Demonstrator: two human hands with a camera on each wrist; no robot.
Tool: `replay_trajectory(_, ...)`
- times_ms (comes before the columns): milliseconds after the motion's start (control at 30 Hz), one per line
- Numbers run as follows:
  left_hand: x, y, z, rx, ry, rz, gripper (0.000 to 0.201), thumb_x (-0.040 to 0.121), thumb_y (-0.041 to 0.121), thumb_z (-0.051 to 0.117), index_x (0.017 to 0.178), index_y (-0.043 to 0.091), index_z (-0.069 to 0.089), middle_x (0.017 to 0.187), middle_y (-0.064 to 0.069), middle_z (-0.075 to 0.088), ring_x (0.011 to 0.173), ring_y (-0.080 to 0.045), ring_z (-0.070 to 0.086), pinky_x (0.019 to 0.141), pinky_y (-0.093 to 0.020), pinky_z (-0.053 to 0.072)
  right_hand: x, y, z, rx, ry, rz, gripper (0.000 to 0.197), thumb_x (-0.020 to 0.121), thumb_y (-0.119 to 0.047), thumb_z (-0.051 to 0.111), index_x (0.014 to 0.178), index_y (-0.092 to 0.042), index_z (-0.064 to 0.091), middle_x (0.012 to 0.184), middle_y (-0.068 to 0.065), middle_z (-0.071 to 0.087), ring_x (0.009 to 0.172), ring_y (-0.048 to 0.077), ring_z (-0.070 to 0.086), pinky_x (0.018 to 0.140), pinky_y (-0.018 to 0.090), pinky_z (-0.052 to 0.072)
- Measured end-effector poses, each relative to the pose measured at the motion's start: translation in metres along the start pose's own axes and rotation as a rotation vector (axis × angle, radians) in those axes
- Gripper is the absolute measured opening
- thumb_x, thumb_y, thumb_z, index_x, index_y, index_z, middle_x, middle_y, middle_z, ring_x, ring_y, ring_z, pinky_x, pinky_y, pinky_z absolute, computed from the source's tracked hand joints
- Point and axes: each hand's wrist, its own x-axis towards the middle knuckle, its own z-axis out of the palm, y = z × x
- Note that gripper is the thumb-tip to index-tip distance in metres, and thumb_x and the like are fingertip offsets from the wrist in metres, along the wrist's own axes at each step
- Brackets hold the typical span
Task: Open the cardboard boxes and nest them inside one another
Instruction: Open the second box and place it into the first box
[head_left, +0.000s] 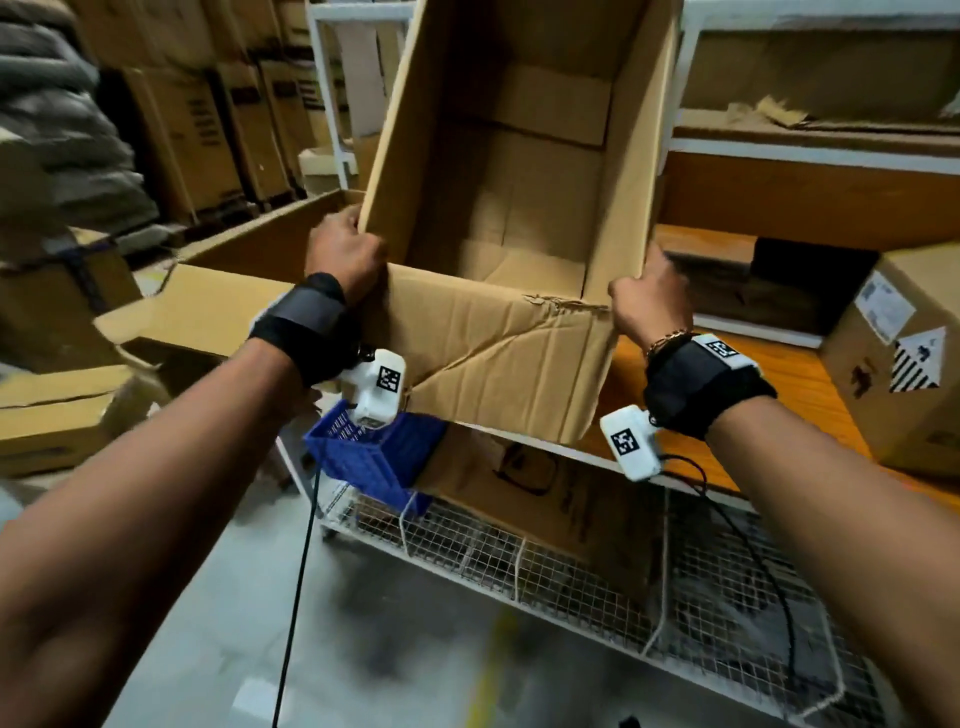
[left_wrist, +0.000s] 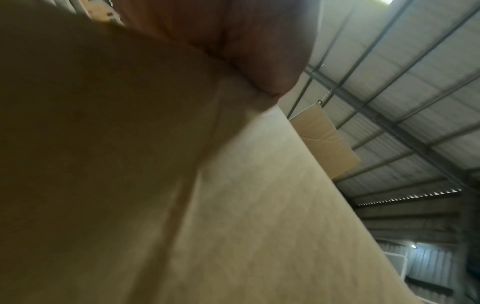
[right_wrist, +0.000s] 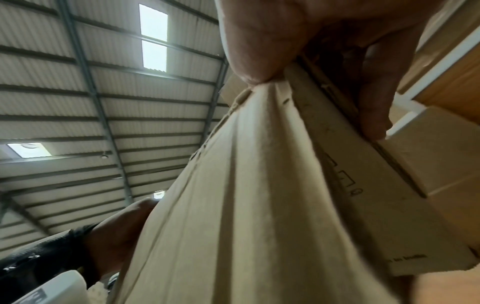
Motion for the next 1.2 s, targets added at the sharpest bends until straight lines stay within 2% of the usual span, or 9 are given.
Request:
replay_trajectory(133, 0.043, -0.014, -0.059, -0.072, 0.065, 0.024, 0.044, 0.080, 0.006, 0.058, 0.124, 0.011, 0.064, 0.114, -0.012, 0.069, 0.103, -0.026, 0.066, 0.087, -0.035, 0.053, 0.009, -0.063, 0.032, 0.038, -0.005, -0.074, 0.038, 0.081, -0.018, 0.051, 0.119, -0.020, 0.056, 0.119, 0.011, 0.067, 0.111, 0.035, 0.060, 0.092, 0.039, 0.049)
replay_trajectory(233, 0.075, -0.032, -0.098, -0.082, 0.117, 0.039, 0.046, 0.079, 0.006, 0.059, 0.124, 0.015, 0.065, 0.108, -0.005, 0.068, 0.097, -0.017, 0.063, 0.088, -0.030, 0.051, 0.013, -0.105, 0.063, 0.070, -0.006, -0.128, 0.042, 0.080, -0.019, 0.050, 0.121, -0.019, 0.057, 0.120, 0.010, 0.068, 0.111, 0.035, 0.061, 0.092, 0.037, 0.049)
replay_trajectory(367, 0.119, -0.068, -0.148, -0.112, 0.138, 0.056, 0.046, 0.074, 0.009, 0.059, 0.119, 0.013, 0.067, 0.112, -0.013, 0.070, 0.105, -0.030, 0.066, 0.089, -0.036, 0.053, 0.015, -0.160, 0.120, 0.101, -0.037, -0.168, 0.048, 0.074, -0.022, 0.047, 0.121, -0.017, 0.058, 0.119, 0.011, 0.068, 0.111, 0.036, 0.060, 0.093, 0.038, 0.050)
replay_trajectory(433, 0.143, -0.089, -0.172, -0.105, 0.147, 0.052, 0.044, 0.073, 0.010, 0.059, 0.116, 0.010, 0.068, 0.112, -0.015, 0.070, 0.106, -0.031, 0.065, 0.088, -0.036, 0.053, 0.016, -0.188, 0.151, 0.106, -0.041, -0.162, 0.058, 0.069, -0.025, 0.043, 0.125, -0.018, 0.057, 0.122, 0.012, 0.067, 0.112, 0.036, 0.060, 0.096, 0.040, 0.049)
replay_trajectory(567, 0.188, -0.113, -0.212, -0.051, 0.163, 0.073, 0.040, 0.077, 0.007, 0.059, 0.116, 0.010, 0.068, 0.108, -0.011, 0.069, 0.102, -0.025, 0.065, 0.085, -0.031, 0.051, 0.019, -0.235, 0.205, 0.118, -0.044, -0.137, 0.049, 0.075, -0.020, 0.046, 0.122, -0.019, 0.059, 0.122, 0.012, 0.066, 0.112, 0.036, 0.059, 0.096, 0.040, 0.049)
replay_trajectory(700, 0.235, -0.142, -0.243, -0.057, 0.139, 0.040, 0.043, 0.079, 0.005, 0.059, 0.121, 0.012, 0.066, 0.113, -0.008, 0.068, 0.106, -0.023, 0.064, 0.087, -0.028, 0.049, 0.021, -0.278, 0.257, 0.135, -0.048, -0.105, 0.058, 0.069, -0.022, 0.043, 0.125, -0.019, 0.057, 0.123, 0.013, 0.064, 0.113, 0.038, 0.058, 0.097, 0.047, 0.050)
replay_trajectory(833, 0.270, -0.165, -0.253, -0.023, 0.116, 0.020, 0.041, 0.084, 0.006, 0.059, 0.124, 0.012, 0.064, 0.114, -0.006, 0.066, 0.105, -0.020, 0.061, 0.079, -0.022, 0.044, 0.034, -0.296, 0.296, 0.105, -0.065, -0.078, 0.064, 0.063, -0.024, 0.041, 0.125, -0.018, 0.056, 0.123, 0.014, 0.063, 0.112, 0.040, 0.059, 0.089, 0.052, 0.055)
replay_trajectory(1033, 0.309, -0.205, -0.242, -0.016, 0.015, -0.039, 0.041, 0.082, 0.007, 0.062, 0.123, 0.011, 0.065, 0.119, -0.010, 0.067, 0.111, -0.028, 0.062, 0.083, -0.026, 0.046, 0.037, -0.304, 0.326, -0.041, -0.082, -0.015, 0.043, 0.084, -0.020, 0.047, 0.125, -0.008, 0.055, 0.129, 0.019, 0.058, 0.118, 0.040, 0.054, 0.096, 0.040, 0.045)
replay_trajectory(1200, 0.338, -0.225, -0.227, -0.063, -0.017, -0.094, 0.042, 0.081, 0.013, 0.068, 0.122, 0.013, 0.066, 0.120, -0.011, 0.067, 0.107, -0.030, 0.063, 0.090, -0.033, 0.052, 0.050, -0.315, 0.338, -0.082, -0.051, -0.009, 0.059, 0.066, -0.029, 0.039, 0.119, -0.013, 0.060, 0.119, 0.016, 0.064, 0.105, 0.042, 0.062, 0.089, 0.051, 0.054)
